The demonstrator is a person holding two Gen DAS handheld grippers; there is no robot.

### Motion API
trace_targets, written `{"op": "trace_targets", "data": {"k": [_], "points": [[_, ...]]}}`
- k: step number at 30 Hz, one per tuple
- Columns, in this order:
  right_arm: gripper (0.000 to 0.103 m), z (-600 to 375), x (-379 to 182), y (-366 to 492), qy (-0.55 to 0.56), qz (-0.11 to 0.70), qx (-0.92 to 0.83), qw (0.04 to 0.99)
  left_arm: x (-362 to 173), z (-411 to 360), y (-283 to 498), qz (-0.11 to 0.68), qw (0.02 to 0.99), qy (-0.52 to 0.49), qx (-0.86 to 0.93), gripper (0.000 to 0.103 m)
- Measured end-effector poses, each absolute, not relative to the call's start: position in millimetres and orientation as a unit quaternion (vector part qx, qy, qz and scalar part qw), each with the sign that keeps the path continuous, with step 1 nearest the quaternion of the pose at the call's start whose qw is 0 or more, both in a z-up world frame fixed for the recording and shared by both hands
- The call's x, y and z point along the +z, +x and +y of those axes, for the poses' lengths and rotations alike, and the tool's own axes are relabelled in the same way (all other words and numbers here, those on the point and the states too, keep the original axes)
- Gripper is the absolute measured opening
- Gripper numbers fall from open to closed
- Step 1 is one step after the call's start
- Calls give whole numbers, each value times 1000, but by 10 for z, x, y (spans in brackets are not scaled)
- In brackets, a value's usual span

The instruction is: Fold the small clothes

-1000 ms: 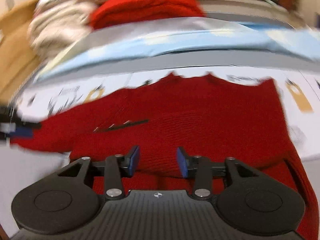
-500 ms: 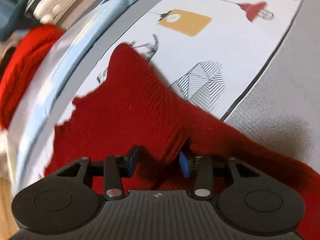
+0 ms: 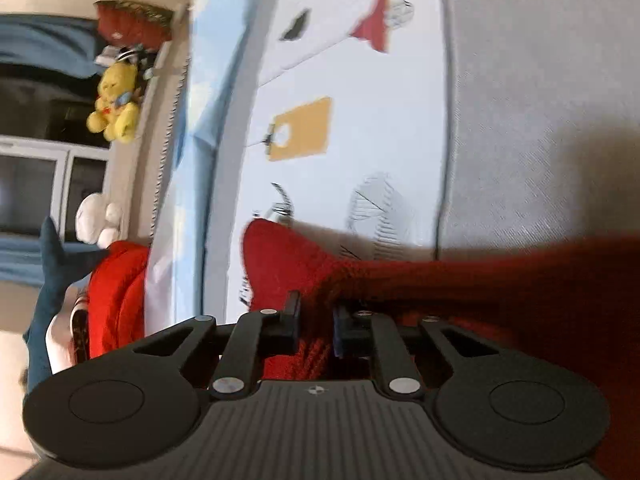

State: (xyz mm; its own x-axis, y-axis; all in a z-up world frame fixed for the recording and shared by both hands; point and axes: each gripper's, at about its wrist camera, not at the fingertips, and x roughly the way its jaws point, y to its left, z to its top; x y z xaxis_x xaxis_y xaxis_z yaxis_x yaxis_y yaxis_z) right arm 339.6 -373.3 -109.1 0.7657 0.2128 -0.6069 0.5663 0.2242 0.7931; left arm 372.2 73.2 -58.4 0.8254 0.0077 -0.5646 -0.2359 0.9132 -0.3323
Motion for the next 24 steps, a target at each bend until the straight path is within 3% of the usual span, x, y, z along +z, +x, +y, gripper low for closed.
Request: {"op": "trace_targets", "data": {"k": [4,7,11,14,16,20,24], "points": [[22,-3478,-1079,3449,533,419,-128,724,-1105,1055,3855,453,841,-257,146,17],[22,-3231,-834,3446,463,440,-100,763,-1118,1183,3815,450,831,-291,150,22],[23,-3019,-536,3553,393,384,-39,835,-1033,1162,3827,439,845,-272,140,28],[26,-3129,-724,3790,381,403,-36,831,-1016,1216,3813,440,842,-282,133,28],[0,-3355,-1032,3890,391,441,-89,803,-953,1246,3815,436,844,-284,131,28],[1,-3459,-982,3927,390,429,-97,809,-900,1289,3784,433,846,-285,125,28],[18,-3331,-758,3882,334,401,-74,850,-886,1357,3753,438,842,-288,130,28]]}}
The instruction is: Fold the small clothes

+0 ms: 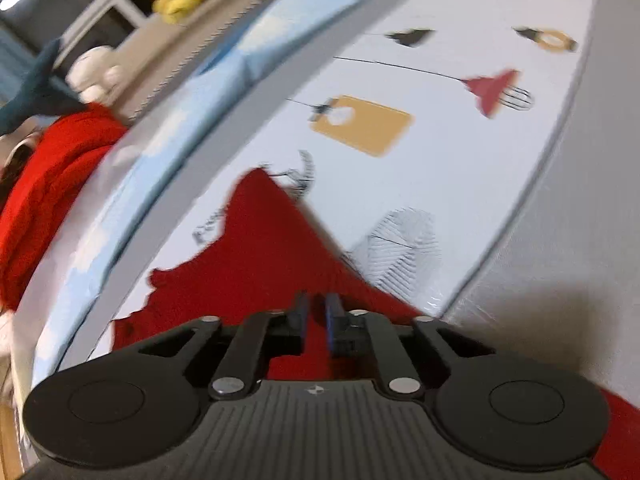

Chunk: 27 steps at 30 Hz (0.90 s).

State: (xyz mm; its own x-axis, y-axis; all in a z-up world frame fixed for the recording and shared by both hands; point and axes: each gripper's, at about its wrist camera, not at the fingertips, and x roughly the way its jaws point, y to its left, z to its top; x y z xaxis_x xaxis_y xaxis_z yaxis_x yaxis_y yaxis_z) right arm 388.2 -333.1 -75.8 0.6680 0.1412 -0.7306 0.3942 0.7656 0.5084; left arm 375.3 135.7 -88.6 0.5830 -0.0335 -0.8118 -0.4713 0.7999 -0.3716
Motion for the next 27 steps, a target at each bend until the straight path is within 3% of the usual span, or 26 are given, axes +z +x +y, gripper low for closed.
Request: {"op": "trace_targets", "data": {"k": [3,5,7,10,12,13,16,23,27], "points": [[34,-3191,-739,3969,289,430,-37,854,-881,1430,3729,437,839,-294,135,28],[39,-3033,-711,4008,192,442,-46,875,-871,1472,3713,436,839,-297,136,28],[55,-2889,-679,4015,80,431,-72,896,-863,1498,3702,435,839,-297,136,28],[52,-2803,-753,4037,8,433,-67,899,-864,1509,3695,437,838,-299,136,28],[41,-2835,-887,4108,28,460,-26,887,-866,1503,3698,438,838,-298,134,28],[25,-2836,-907,4107,28,458,-25,888,-868,1498,3699,439,838,-296,133,28],[15,-2957,-775,4035,56,436,-24,898,-874,1493,3701,442,837,-294,134,28],[20,-3121,-697,4049,83,440,-74,891,-899,1595,3686,446,832,-296,145,28],[31,-2929,-492,3999,61,388,-36,919,-911,1666,3667,447,828,-303,152,28]]}}
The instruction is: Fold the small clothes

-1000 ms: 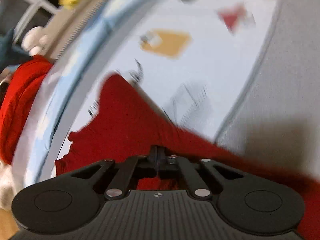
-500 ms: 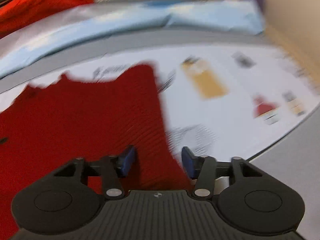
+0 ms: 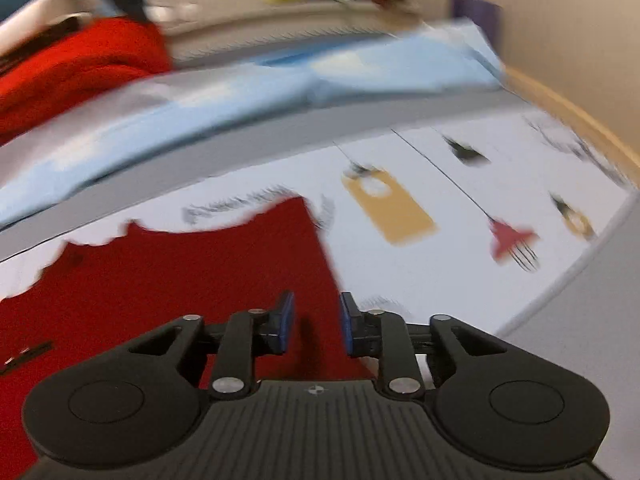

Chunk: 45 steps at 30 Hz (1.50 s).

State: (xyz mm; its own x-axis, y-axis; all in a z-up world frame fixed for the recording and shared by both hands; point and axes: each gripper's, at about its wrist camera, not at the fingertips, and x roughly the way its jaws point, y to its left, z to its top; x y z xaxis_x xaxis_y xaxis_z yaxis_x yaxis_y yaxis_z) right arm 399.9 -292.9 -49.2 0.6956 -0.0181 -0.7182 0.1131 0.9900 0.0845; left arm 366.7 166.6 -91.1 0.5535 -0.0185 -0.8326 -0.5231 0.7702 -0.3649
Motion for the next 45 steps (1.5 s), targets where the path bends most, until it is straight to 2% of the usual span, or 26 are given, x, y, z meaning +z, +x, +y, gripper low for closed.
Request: {"op": "trace_targets", "data": {"k": [3,6,10,12,18,20,24,32,34,35,36,39,42,45], "points": [[33,-2982,-859,4099,105,490,-10,865,-918,1707,3658,448,826,-302,158,28],[33,-2954,-761,4080,99,479,-22,872,-924,1795,3641,447,822,-310,170,28],[45,-2878,-481,3986,108,438,-5,892,-941,1966,3595,443,815,-320,194,32],[47,-2801,-447,3962,110,440,18,891,-960,2118,3553,440,809,-325,214,33],[48,-2498,-441,3908,95,459,61,881,-1012,2636,3366,426,782,-355,284,33],[50,-2388,-408,3876,89,459,75,881,-1030,2797,3311,425,773,-354,310,35],[52,-2275,-367,3847,76,455,91,883,-1136,3089,3188,430,744,-372,350,49],[52,-2319,-364,3842,73,452,84,885,-1452,3521,2902,411,675,-472,391,49],[52,-2325,-373,3846,74,453,83,885,-1425,3529,2903,404,679,-470,393,46],[52,-2324,-381,3852,74,454,82,884,-1409,3525,2919,403,685,-463,392,29],[52,-2322,-390,3859,74,455,82,884,-1385,3504,2938,403,690,-454,394,18],[52,-2312,-413,3875,74,457,80,883,-1180,3355,3043,388,731,-395,400,14],[52,-2293,-411,3878,74,456,82,883,-704,2905,3285,348,821,-256,374,13],[52,-2294,-405,3880,75,456,82,883,-261,2111,3464,286,912,-121,267,13]]}}
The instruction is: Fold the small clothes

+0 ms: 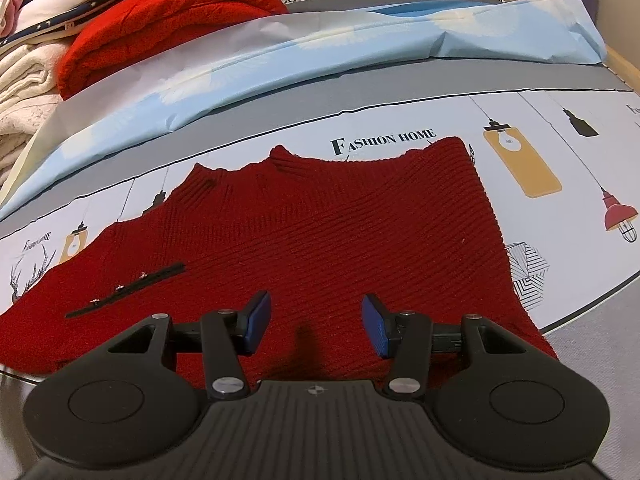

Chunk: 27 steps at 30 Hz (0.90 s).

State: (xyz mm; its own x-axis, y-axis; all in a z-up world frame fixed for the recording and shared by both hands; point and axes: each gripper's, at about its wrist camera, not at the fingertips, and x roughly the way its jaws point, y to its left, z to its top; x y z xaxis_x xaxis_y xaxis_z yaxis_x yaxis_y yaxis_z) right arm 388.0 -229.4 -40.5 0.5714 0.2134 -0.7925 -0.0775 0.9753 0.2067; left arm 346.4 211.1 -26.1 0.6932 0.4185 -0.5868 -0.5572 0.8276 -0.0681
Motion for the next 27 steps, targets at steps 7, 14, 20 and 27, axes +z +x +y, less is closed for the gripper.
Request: {"op": "trace_targets", "data": {"k": [7,14,20,27], "points": [[52,-2351,-413,3888,89,458,73,881,-261,162,3446,317,944,16,-90,22],[52,-2676,-471,3926,172,457,-5,873,-264,358,3558,348,928,-68,-113,34],[56,-2843,-579,3955,254,466,-7,847,-642,1064,3848,458,875,-139,75,33],[59,-2983,-796,3995,344,481,-27,806,-814,1106,3838,503,850,-127,96,33]]}}
